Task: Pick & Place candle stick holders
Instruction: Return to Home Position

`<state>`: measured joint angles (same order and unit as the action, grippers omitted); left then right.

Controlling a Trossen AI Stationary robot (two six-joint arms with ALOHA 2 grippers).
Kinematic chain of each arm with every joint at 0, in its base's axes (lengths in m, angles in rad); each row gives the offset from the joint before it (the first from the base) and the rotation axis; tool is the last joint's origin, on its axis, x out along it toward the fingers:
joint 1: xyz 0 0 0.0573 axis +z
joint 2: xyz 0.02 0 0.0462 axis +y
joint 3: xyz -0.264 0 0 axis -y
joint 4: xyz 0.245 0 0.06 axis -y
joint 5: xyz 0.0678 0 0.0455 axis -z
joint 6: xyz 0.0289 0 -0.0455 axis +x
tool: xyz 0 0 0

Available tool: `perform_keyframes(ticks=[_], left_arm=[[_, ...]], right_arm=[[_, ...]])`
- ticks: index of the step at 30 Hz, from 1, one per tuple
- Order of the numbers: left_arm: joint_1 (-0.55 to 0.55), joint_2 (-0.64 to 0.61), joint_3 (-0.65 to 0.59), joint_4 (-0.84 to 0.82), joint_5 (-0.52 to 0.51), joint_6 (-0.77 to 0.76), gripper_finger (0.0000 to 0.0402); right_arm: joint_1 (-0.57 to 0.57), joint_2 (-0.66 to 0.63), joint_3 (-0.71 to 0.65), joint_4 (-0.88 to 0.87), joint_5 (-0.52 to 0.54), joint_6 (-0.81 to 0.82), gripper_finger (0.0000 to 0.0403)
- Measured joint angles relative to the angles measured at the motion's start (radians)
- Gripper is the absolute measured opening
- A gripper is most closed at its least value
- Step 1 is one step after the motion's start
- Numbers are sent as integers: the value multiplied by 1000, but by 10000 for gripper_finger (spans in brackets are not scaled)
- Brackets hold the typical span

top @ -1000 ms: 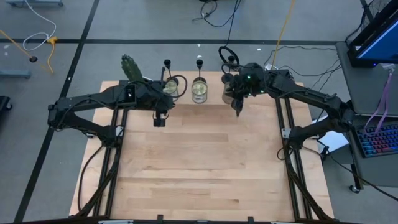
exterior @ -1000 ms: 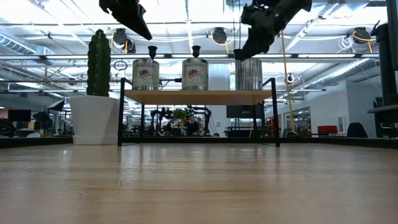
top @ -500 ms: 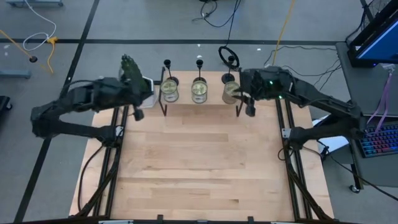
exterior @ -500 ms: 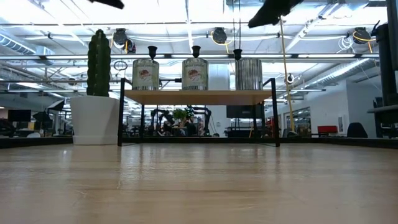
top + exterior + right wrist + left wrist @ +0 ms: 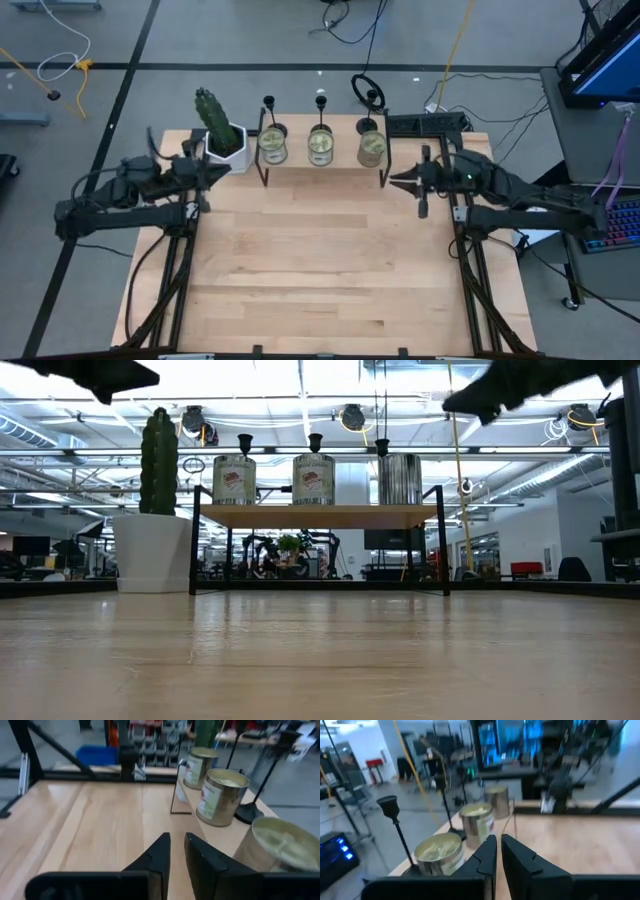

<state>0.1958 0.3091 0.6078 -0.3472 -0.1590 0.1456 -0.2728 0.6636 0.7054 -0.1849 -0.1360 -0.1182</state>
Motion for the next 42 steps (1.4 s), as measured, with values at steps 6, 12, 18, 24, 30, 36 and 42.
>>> perform_keyframes(ticks=[6, 12, 18, 24, 30, 36, 42], left_arm=[[0, -163, -186, 124, 37, -77, 31], [0, -244, -362, 287, 41, -73, 31], [0, -252, -505, 495, 76, -54, 31], [0, -252, -595, 607, 83, -83, 31], [-1, -249, -593, 602, 124, -97, 31], [-1, -248, -593, 569, 133, -95, 31], [-1, -249, -593, 553, 133, -101, 31]], right_arm=[[0, -216, -240, 160, 0, 5, 46], [0, -386, -399, 250, 2, 33, 45], [0, -506, -497, 284, 2, 58, 45], [0, -581, -558, 283, 2, 112, 45], [0, -618, -589, 280, 1, 142, 45], [0, -626, -634, 291, 3, 186, 45], [0, -627, -654, 293, 10, 204, 45]])
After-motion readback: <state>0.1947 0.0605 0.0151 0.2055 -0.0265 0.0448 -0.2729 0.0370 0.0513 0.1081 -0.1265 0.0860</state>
